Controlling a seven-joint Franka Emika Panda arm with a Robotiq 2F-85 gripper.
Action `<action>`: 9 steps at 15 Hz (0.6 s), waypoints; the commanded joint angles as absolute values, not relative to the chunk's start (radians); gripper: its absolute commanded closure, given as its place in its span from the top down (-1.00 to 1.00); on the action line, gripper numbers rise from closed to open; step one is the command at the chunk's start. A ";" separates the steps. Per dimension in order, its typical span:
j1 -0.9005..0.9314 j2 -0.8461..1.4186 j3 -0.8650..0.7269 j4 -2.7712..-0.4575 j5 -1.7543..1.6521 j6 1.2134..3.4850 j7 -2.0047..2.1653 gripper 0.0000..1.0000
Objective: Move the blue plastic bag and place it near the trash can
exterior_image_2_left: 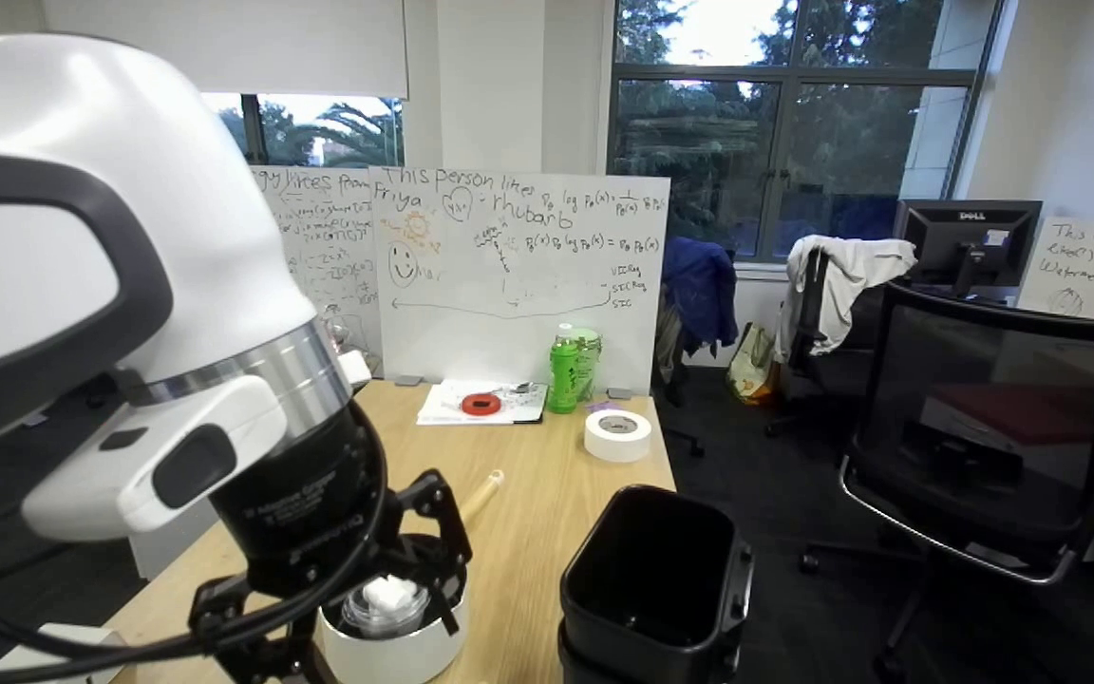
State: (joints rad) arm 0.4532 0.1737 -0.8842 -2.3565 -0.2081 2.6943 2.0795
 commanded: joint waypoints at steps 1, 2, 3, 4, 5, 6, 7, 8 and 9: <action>0.465 0.076 -0.859 -2.372 -0.192 2.672 2.003 1.00; 0.469 0.051 -0.847 -2.375 -0.173 2.669 1.971 1.00; 0.321 0.016 -0.689 -2.374 -0.191 2.665 1.963 1.00; 0.288 -0.005 -0.641 -2.379 -0.154 2.654 1.909 1.00; 0.238 0.048 -0.597 -2.357 -0.209 2.682 2.002 1.00; 0.195 0.029 -0.544 -2.359 -0.186 2.671 1.970 1.00; 0.171 0.016 -0.519 -2.361 -0.175 2.665 1.951 1.00; 0.160 0.008 -0.511 -2.365 -0.172 2.663 1.941 1.00; 0.155 0.007 -0.510 -2.369 -0.171 2.663 1.935 1.00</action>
State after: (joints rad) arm 0.3136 0.0046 -0.6676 -2.3703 -0.1748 2.6626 1.9399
